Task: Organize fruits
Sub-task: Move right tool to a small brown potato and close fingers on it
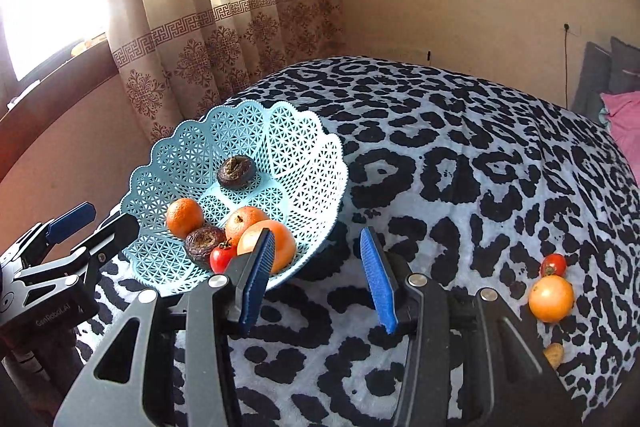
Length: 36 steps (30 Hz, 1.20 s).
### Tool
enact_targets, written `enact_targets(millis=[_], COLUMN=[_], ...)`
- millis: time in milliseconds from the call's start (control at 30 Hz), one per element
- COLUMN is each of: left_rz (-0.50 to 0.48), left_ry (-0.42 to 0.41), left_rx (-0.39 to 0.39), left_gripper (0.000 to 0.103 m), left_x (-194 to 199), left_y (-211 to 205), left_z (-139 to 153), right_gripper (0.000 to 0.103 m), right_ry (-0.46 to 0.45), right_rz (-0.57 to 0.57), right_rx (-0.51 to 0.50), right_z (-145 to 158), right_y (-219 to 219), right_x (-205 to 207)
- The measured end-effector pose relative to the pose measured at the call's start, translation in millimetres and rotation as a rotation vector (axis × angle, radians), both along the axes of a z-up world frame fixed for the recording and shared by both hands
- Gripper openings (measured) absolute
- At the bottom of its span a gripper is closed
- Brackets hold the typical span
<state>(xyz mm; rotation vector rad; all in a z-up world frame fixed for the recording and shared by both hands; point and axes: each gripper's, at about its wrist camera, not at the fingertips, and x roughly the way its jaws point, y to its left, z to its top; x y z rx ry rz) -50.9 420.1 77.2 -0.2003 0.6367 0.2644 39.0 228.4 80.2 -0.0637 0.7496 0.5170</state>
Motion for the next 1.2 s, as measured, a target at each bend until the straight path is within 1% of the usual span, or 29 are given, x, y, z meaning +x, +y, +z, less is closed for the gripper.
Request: enact_targets(millis=[133,167,200,267,333,467,733,867,1200], left_rz=[-0.013,-0.019,-0.024,-0.035,-0.042,-0.044,-0.061,-0.08,-0.12], left_ry=[0.0,-0.001,-0.002,-0.004,-0.005,-0.002,0.013,0.009,0.0], left_rx=[0.001,0.002,0.004,0.008,0.01,0.011,0.026,0.035,0.045], left_gripper=[0.091,0.095,0.097,0.097,0.098,0.1,0.1,0.1,0.1], left_x=[1.0,1.2,1.1,0.6,0.0,0.0,0.6,-0.6,-4.2], left_y=[-3.6,-5.1,-6.8,-9.8,-11.9,-13.5,-22.6,-29.2,-43.2], left_z=[-0.3,-0.2,0.2,0.6,0.9,1.3,0.8,2.5,6.5], right_gripper=[0.045,0.045,0.045,0.046,0.05,0.05,0.05,0.055,0.055], right_ry=[0.014,0.017,0.021,0.029,0.033,0.039,0.064,0.077,0.078], right_rz=[-0.044,-0.053,-0.06,-0.073,-0.087,-0.102,-0.137,-0.156,-0.188], right_rx=[0.015,0.016,0.018,0.024,0.03,0.03,0.036,0.046,0.049], right_z=[-3.6,-4.7,-5.7,-7.2,-8.6,-11.8,-20.5,-24.7,-26.5], right_y=[-17.8,-20.8,-23.6,-28.5,-32.6,-38.6,-53.0,-60.3,-75.9], right_x=[-0.2,-0.3,-0.2,-0.5,-1.8,-4.6,-9.5,-12.3,-21.1])
